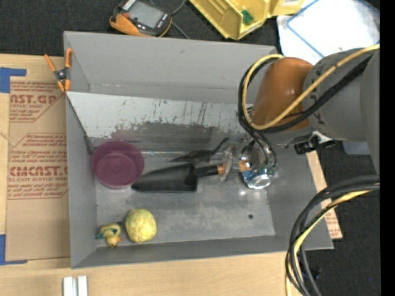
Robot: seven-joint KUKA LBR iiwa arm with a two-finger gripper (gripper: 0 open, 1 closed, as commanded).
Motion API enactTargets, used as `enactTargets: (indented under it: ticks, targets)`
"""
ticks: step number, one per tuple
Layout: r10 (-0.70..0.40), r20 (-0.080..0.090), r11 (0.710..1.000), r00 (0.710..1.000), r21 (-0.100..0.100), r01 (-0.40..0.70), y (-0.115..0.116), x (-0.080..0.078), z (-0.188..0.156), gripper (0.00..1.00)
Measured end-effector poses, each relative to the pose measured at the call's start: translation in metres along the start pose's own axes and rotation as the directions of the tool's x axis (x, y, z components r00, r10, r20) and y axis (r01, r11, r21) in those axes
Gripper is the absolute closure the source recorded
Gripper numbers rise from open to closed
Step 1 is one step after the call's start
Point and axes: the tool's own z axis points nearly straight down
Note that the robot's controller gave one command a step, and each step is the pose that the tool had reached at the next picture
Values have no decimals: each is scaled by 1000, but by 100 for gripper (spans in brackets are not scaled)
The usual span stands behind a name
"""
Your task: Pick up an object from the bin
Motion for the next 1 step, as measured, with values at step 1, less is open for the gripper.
enactTargets:
  ticks: [1]
  targets:
    - [-1,-4,1000,1000,-1,1,0,1,-44,100]
